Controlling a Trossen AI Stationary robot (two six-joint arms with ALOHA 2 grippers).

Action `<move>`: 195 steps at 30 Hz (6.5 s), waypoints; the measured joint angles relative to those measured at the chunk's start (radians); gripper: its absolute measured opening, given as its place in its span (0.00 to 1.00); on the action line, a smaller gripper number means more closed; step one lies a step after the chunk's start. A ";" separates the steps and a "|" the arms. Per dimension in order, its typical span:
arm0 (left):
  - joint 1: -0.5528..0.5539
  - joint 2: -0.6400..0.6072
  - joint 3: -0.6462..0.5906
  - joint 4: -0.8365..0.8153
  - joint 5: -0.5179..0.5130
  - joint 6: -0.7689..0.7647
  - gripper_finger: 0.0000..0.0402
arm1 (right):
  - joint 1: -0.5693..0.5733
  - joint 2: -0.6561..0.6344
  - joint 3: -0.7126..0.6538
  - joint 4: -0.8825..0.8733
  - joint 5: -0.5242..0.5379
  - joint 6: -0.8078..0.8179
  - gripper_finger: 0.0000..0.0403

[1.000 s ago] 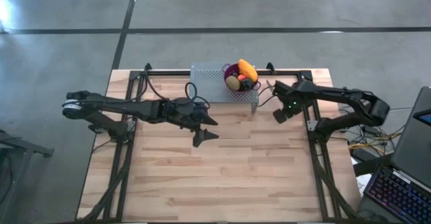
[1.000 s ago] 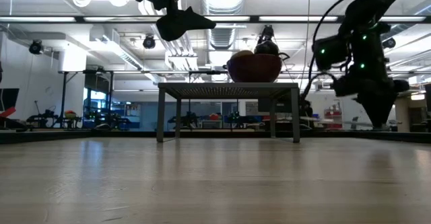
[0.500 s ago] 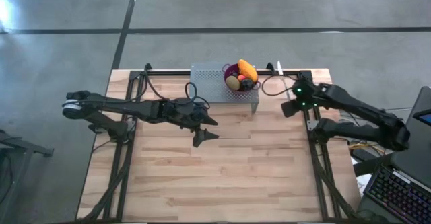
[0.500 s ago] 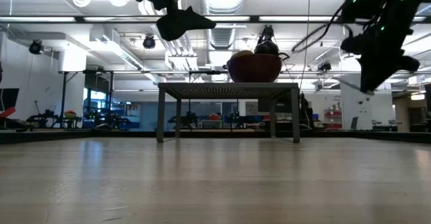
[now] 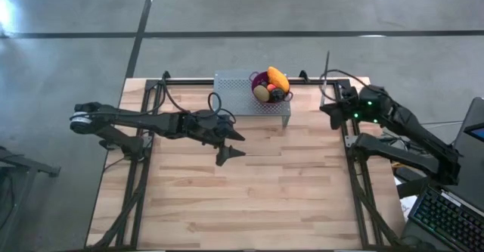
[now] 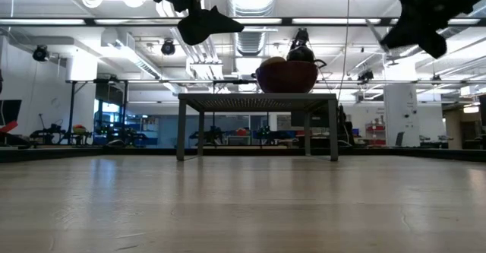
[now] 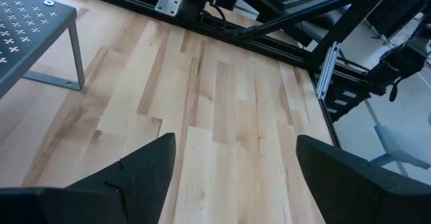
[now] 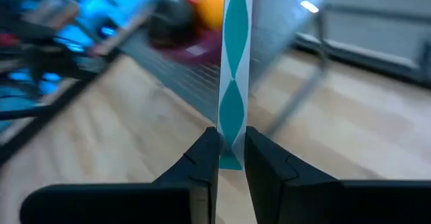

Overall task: Pick & Place Fruit
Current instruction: Put the table knife on the shelf

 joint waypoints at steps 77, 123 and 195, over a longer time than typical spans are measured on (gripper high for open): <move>-0.078 0.335 0.170 0.733 -0.018 0.333 0.76 | 0.975 0.634 0.049 0.917 0.559 -0.440 0.12; -0.056 0.149 0.172 0.351 -0.292 0.205 0.13 | 0.975 0.537 0.219 0.460 0.603 -0.281 0.53; 0.501 0.509 0.674 -0.915 -0.128 -0.627 0.14 | 0.850 0.365 0.538 -0.595 0.945 0.285 0.53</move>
